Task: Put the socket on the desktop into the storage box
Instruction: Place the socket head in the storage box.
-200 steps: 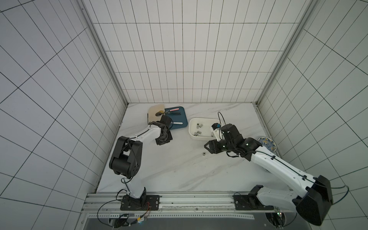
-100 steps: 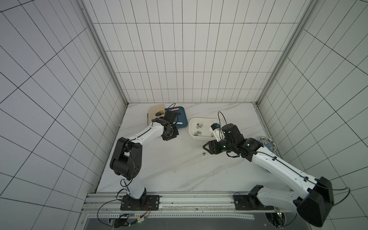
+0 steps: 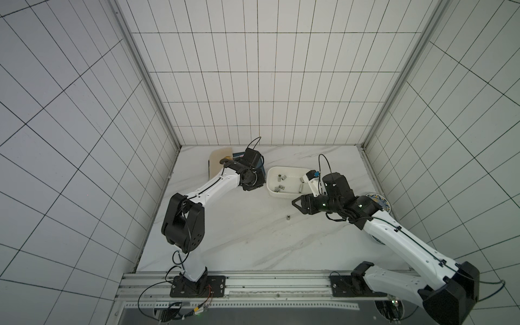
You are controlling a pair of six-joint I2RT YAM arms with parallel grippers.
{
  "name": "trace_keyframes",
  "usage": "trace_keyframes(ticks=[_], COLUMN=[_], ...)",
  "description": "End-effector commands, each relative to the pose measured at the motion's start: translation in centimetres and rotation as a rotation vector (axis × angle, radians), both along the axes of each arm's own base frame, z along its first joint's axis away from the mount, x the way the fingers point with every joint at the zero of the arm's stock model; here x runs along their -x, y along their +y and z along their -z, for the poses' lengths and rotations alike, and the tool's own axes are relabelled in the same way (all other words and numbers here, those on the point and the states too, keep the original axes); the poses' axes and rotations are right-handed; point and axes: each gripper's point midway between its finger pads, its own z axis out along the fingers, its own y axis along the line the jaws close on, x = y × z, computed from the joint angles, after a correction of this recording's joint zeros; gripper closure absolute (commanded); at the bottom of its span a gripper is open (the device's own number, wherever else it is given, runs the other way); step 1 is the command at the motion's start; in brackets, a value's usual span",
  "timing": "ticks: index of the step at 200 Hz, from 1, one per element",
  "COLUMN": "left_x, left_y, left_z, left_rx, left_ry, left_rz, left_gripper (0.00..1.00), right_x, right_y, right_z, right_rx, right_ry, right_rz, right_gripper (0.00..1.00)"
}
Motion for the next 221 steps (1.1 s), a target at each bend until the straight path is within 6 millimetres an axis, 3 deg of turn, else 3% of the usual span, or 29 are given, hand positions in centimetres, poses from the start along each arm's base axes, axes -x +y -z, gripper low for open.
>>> trace_keyframes(ticks=[1, 74, 221], left_x=[-1.1, -2.8, -4.9], left_y=[-2.0, -5.9, -12.5], left_z=[-0.6, -1.0, 2.2], left_rx=[0.042, 0.073, 0.103], left_ry=[-0.023, -0.031, 0.005], left_rz=[0.026, 0.086, 0.194], left_gripper=[0.97, 0.97, 0.97], right_x=[0.0, -1.3, -2.6], right_y=[-0.9, -2.6, -5.9], right_z=[-0.2, -0.1, 1.8], right_rx=[0.007, 0.009, 0.019], right_ry=[0.004, 0.020, 0.077], right_rz=[0.023, 0.103, 0.239], right_gripper=[0.41, 0.41, 0.40])
